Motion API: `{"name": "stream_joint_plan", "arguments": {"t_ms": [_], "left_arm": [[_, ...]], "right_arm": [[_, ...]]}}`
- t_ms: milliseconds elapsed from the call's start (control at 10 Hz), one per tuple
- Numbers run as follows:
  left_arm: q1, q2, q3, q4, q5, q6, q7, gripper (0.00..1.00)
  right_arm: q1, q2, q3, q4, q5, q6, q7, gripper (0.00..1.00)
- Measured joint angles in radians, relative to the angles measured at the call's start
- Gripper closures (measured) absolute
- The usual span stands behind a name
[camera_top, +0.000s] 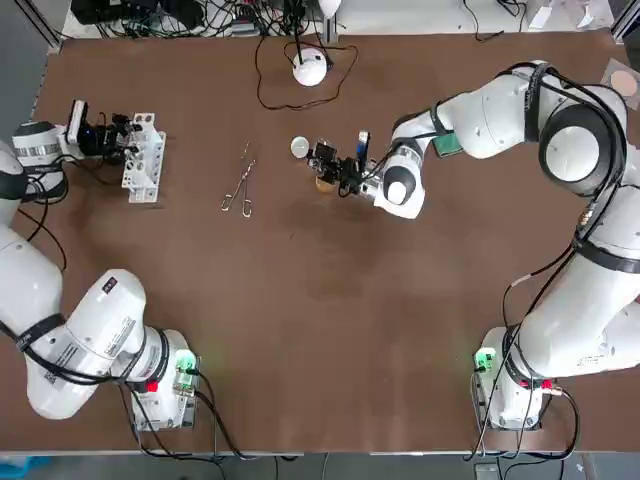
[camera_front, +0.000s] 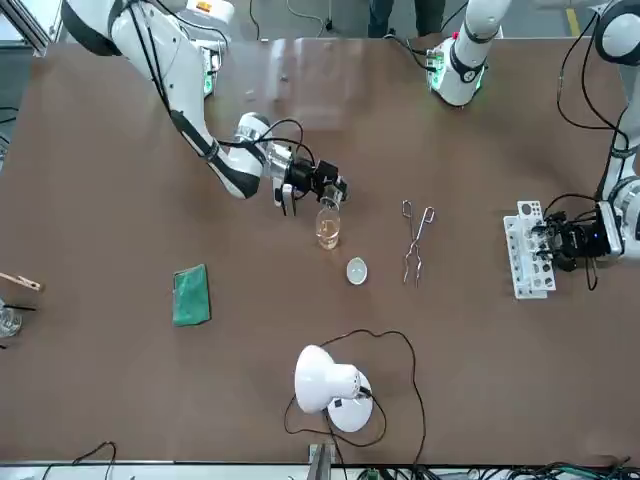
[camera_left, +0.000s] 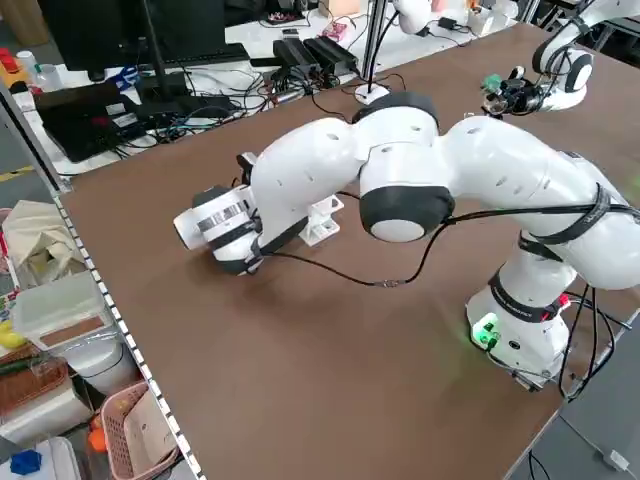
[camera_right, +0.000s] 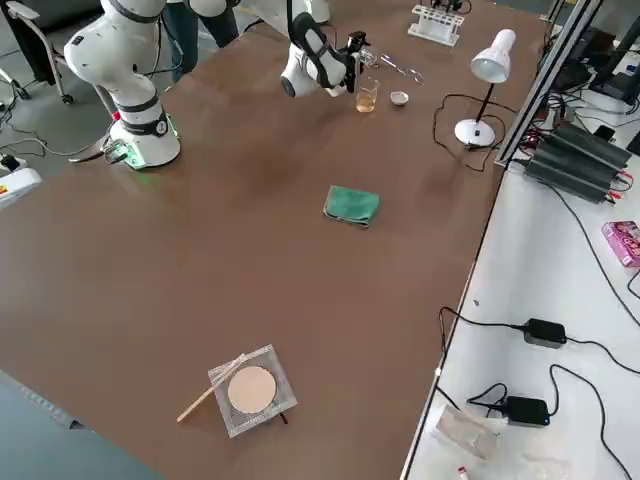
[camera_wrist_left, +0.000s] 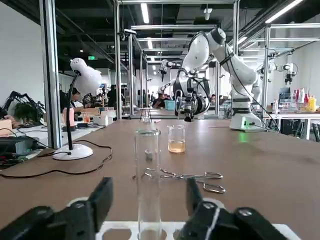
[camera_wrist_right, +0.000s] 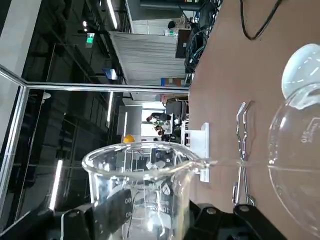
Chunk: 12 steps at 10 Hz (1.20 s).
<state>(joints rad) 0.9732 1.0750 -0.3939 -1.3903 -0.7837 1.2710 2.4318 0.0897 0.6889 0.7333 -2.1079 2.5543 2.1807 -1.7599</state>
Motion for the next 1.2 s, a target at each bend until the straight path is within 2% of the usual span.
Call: {"name": "stream_joint_plan", "arguments": {"t_ms": [100,200,800,1200], "left_arm": [[0.0,-0.016,0.0,0.003,0.0,0.0,0.0,0.07],[0.0,-0.041,0.0,0.005,0.001,0.0,0.0,0.0],[0.023,-0.24,-0.002,0.009,0.108,-0.051,-0.054,0.0],[0.011,-0.374,-0.05,0.01,0.125,-0.054,-0.216,0.0]], "right_arm": [[0.0,0.0,0.001,0.001,0.0,0.0,0.009,0.62],[-0.001,0.0,0.002,0.001,0.0,0.0,0.024,0.62],[-0.017,-0.002,0.011,0.003,0.0,-0.002,0.092,0.62],[-0.025,-0.002,0.017,0.004,0.0,-0.002,0.149,0.62]]}}
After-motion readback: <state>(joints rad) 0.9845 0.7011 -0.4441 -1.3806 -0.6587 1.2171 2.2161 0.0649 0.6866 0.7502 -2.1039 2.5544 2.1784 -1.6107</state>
